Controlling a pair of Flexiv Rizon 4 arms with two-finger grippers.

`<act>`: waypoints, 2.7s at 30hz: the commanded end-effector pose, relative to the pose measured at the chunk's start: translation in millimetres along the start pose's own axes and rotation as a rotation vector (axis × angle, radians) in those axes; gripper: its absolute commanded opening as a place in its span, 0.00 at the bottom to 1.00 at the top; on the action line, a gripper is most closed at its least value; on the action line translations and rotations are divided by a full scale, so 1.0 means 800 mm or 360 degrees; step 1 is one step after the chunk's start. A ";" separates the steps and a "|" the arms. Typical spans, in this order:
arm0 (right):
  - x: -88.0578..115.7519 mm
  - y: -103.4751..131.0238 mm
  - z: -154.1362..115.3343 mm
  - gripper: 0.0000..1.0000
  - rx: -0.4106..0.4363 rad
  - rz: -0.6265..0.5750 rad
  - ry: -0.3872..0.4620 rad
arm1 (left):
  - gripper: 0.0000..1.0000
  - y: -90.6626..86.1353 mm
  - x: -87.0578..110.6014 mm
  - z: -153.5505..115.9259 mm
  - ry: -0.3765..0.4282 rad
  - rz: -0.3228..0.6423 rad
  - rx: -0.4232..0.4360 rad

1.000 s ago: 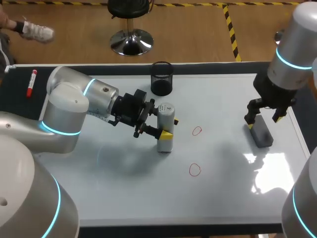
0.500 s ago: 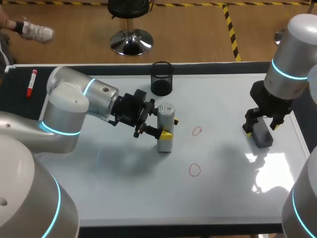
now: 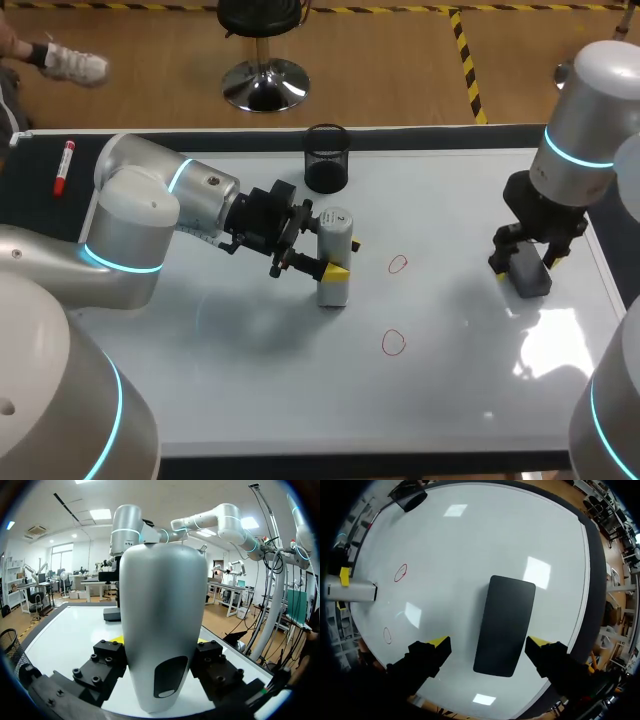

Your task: Pick up the inspection probe, press it on each red-marked spot on the whiteboard one by one, put down the probe, pick up the eraser, and wipe off all the red marks.

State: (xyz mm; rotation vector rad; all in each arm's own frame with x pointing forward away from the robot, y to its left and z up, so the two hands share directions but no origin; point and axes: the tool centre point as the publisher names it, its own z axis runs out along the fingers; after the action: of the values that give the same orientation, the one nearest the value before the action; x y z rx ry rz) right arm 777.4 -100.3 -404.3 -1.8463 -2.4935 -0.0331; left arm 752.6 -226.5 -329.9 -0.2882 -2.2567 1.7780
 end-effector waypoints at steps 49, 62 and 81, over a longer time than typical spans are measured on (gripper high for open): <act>-0.027 0.001 -0.018 0.00 -0.0005 0.0261 -0.0026 | 0.00 0.012 0.002 0.003 0.0000 -0.0002 0.0003; -0.029 -0.003 -0.023 0.00 -0.0006 0.0315 -0.0025 | 0.00 0.012 0.002 0.003 0.0000 -0.0002 0.0003; -0.029 -0.003 -0.023 0.00 -0.0006 0.0315 -0.0025 | 0.00 -0.010 0.013 0.007 -0.0013 0.0004 -0.0024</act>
State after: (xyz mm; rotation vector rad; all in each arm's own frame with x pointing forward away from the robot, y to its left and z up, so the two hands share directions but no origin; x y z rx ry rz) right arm 782.4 -123.0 -388.4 -2.0946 -2.3081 -0.0152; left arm 748.7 -230.5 -326.9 -0.2978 -2.2632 1.7685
